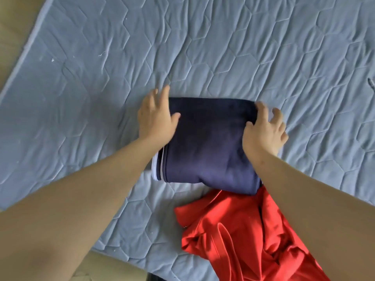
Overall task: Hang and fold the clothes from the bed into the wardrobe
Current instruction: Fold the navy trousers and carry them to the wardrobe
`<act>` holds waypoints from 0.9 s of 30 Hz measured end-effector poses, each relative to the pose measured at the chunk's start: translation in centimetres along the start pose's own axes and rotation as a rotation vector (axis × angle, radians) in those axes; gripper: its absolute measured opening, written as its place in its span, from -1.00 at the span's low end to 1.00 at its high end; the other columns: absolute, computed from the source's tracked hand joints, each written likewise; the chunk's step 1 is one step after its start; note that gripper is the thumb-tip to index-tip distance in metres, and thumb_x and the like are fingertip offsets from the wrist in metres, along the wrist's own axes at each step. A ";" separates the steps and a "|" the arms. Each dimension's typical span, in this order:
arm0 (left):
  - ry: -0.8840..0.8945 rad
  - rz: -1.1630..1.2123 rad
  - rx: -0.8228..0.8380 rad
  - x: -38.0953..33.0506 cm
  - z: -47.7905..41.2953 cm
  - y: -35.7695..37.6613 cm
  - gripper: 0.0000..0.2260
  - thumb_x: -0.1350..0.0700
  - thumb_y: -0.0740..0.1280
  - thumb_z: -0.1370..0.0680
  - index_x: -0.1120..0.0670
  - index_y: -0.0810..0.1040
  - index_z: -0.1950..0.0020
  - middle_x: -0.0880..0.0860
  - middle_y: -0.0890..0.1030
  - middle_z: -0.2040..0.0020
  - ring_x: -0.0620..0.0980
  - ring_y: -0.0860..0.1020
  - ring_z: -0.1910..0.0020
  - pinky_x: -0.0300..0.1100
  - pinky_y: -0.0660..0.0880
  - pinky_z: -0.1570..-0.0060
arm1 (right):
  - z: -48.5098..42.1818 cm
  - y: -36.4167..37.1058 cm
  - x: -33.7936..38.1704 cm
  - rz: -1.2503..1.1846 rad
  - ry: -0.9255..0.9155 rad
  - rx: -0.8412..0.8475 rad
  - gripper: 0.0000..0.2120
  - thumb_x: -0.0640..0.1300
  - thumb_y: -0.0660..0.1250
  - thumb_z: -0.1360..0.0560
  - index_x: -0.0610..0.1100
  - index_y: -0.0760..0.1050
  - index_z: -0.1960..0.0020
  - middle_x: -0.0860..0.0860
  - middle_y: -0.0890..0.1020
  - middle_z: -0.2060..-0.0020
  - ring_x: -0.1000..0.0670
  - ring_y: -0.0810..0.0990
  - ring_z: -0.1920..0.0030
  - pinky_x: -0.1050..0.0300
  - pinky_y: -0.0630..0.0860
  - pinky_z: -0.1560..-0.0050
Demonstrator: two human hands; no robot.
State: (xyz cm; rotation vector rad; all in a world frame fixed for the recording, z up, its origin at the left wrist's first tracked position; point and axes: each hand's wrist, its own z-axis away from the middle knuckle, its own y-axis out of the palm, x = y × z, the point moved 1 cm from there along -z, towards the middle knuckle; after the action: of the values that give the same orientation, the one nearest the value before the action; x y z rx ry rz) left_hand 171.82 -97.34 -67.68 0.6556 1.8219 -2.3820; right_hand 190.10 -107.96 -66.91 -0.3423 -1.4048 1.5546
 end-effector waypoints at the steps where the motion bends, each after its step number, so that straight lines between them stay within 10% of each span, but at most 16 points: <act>1: 0.064 -0.082 0.016 -0.4 1.2 0.7 -0.44 0.03 0.29 -0.53 0.06 0.19 -0.49 0.20 0.22 -0.46 0.20 0.22 -0.42 0.11 0.21 -0.32 | 0.6 0.4 0.1 0.077 -0.034 0.025 -0.49 -0.14 0.16 -0.56 0.15 0.15 -0.45 -0.08 0.07 -0.50 -0.13 0.11 -0.45 -0.08 0.02 -0.40; 7: 0.234 -0.257 0.143 -0.2 6.6 6.3 -0.47 -0.17 0.16 -0.53 -0.07 0.23 -0.48 0.06 0.20 -0.51 0.19 0.17 -0.47 0.28 0.10 -0.33 | 4.4 5.6 -2.6 0.217 -0.126 0.312 -0.45 0.15 0.08 -0.57 0.26 -0.08 -0.48 0.05 -0.19 -0.52 -0.11 -0.18 -0.51 -0.37 -0.08 -0.37; 18: 0.341 -0.274 0.101 3.1 6.4 11.4 -0.40 -0.23 0.13 -0.45 -0.01 0.32 -0.44 0.14 0.31 -0.45 0.23 0.26 -0.43 0.40 0.26 -0.18 | 3.9 10.2 -7.4 0.130 -0.260 0.172 -0.34 0.20 0.20 -0.49 0.25 -0.04 -0.48 0.04 -0.10 -0.53 -0.09 -0.11 -0.50 -0.32 -0.01 -0.37; 27: -0.271 0.283 0.132 3.4 9.6 9.7 -0.29 -0.16 0.42 -0.38 -0.21 0.18 -0.46 0.18 0.27 -0.33 0.25 0.42 -0.17 -0.01 0.37 -0.15 | 6.7 8.2 -7.7 -0.109 0.039 0.154 -0.27 0.15 0.36 -0.42 0.25 0.04 -0.47 -0.11 0.00 -0.51 -0.23 0.18 -0.41 -0.06 0.20 -0.36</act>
State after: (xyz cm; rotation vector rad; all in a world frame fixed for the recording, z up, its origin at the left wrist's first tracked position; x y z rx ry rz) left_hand 168.98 -108.52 -75.79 0.5288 1.3756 -2.2841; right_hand 185.03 -116.90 -75.09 -0.1986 -1.2450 1.5474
